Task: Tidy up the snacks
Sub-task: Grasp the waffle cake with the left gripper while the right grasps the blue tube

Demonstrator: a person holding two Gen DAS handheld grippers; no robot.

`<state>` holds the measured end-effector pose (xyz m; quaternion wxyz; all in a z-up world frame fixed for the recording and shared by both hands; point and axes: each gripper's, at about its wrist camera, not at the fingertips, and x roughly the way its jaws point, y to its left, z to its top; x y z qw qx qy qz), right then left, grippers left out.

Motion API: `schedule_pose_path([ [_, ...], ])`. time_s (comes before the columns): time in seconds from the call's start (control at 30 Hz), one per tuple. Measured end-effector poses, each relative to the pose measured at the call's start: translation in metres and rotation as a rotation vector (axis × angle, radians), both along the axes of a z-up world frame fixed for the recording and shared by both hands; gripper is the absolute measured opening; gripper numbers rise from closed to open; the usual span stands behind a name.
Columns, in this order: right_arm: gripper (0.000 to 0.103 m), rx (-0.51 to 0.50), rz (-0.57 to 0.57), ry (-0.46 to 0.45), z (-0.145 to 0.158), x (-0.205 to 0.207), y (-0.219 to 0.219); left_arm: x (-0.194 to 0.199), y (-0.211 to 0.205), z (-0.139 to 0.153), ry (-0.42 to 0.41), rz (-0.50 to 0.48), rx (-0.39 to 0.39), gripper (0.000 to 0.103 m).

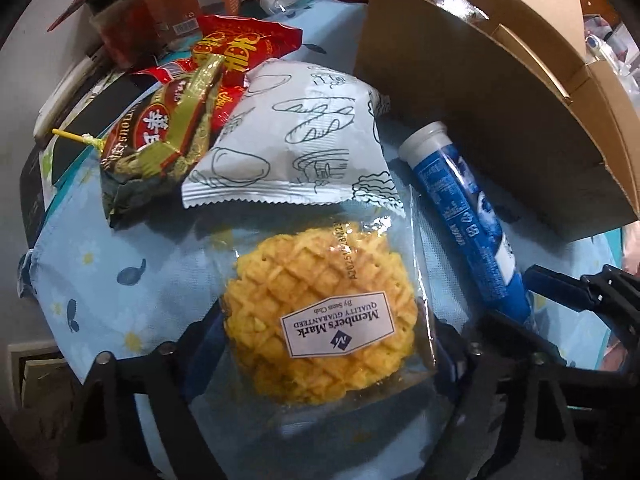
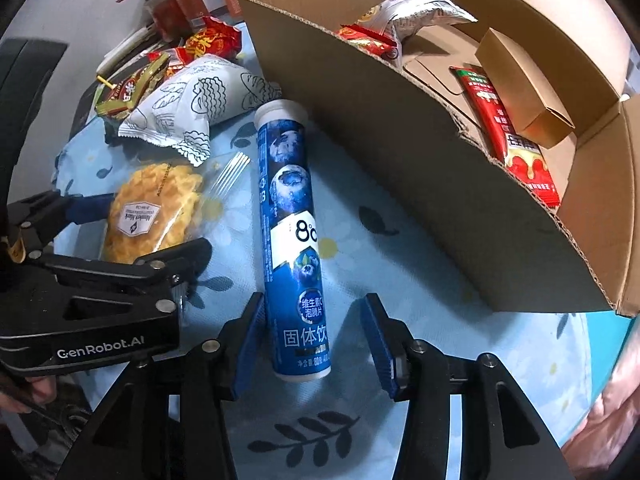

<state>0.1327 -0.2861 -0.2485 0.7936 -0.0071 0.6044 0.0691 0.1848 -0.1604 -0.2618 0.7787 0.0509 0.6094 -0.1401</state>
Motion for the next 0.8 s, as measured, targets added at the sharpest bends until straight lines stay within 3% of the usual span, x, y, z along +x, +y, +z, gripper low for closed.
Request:
schedule_pose_path([
  [0.37, 0.049, 0.022, 0.022, -0.013, 0.009, 0.008, 0.011, -0.013, 0.022, 0.016, -0.013, 0.005, 0.037, 0.082],
  [0.6, 0.049, -0.027, 0.073, -0.035, -0.005, 0.017, 0.033, -0.012, 0.025, 0.003, 0.001, 0.044, 0.031, 0.083],
  [0.63, 0.046, -0.028, 0.075, -0.032, -0.006, 0.017, 0.034, -0.012, 0.025, 0.003, -0.001, 0.046, 0.029, 0.083],
  [0.67, 0.032, -0.034, 0.072, -0.037, -0.005, 0.017, 0.034, -0.011, 0.025, 0.004, -0.004, 0.049, 0.026, 0.083],
  [0.7, 0.028, -0.041, 0.075, -0.044, -0.004, 0.017, 0.036, -0.011, 0.025, 0.004, -0.003, 0.051, 0.021, 0.083],
  [0.8, 0.028, -0.035, 0.088, -0.039, -0.003, 0.015, 0.042, -0.015, 0.029, 0.008, 0.005, 0.041, 0.009, 0.082],
])
